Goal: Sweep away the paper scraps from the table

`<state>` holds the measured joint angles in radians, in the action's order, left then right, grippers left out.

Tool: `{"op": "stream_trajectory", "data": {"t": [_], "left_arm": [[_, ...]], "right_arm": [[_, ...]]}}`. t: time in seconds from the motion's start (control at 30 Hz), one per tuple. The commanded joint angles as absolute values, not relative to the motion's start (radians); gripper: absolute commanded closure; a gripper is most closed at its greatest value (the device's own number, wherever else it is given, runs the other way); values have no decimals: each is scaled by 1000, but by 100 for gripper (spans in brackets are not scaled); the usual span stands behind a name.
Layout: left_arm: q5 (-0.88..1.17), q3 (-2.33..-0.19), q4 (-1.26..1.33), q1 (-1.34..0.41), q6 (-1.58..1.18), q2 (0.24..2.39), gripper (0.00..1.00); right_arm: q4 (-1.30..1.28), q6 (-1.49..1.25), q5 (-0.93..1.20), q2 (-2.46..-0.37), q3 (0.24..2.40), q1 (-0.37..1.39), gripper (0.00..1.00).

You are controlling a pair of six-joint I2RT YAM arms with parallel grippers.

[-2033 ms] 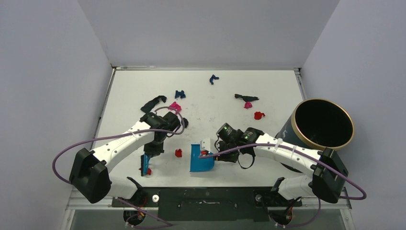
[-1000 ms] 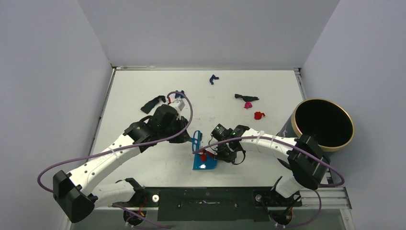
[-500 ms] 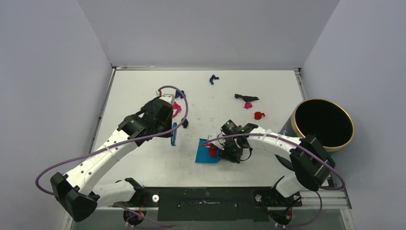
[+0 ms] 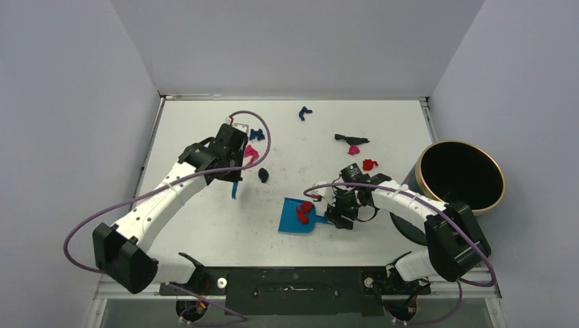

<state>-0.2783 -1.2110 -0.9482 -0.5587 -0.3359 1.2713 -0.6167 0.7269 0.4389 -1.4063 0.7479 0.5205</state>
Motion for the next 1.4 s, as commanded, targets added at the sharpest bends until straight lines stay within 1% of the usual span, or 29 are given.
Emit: {"op": "stream_trajectory", "data": {"t": [0.0, 0.13, 0.2, 0.27, 0.4, 0.43, 0.5, 0.57, 0.7, 0.87, 1.03, 1.2, 1.37], "left_arm": [[-311, -1371, -956, -544, -216, 1397, 100], [-297, -1470, -980, -540, -174, 1512, 100], [-298, -1525, -996, -541, -153, 1562, 100], [-333, -1582, -1005, -540, -134, 1609, 100], [-351, -1677, -1006, -539, -81, 1685, 100], [-343, -1698, -1006, -539, -64, 1706, 100], [-320, -1747, -1018, -538, -40, 1746, 100], [-272, -1769, -1032, -538, 7, 1780, 100], [-229, -1774, -1022, -534, 48, 1822, 100], [-193, -1817, -1057, -535, 52, 1890, 100], [-130, -1837, -1065, -537, 55, 1944, 100], [-50, -1864, -1091, -543, 43, 2008, 100], [49, -1852, -1070, -575, 9, 2004, 100]], "right_arm": [[-623, 785, 589, -1425, 782, 529, 37], [-633, 776, 613, -1454, 789, 541, 36], [-607, 741, 588, -1459, 781, 549, 39], [-566, 705, 546, -1466, 778, 558, 47], [-555, 662, 507, -1488, 804, 558, 73], [-565, 657, 501, -1487, 815, 559, 78], [-597, 651, 494, -1477, 837, 559, 84], [-639, 643, 476, -1461, 864, 564, 88], [-726, 617, 391, -1435, 914, 580, 91], [-837, 586, 286, -1451, 968, 616, 94], [-833, 553, 246, -1462, 968, 616, 95], [-811, 523, 250, -1498, 976, 603, 95], [-799, 511, 262, -1516, 995, 603, 95]]}}
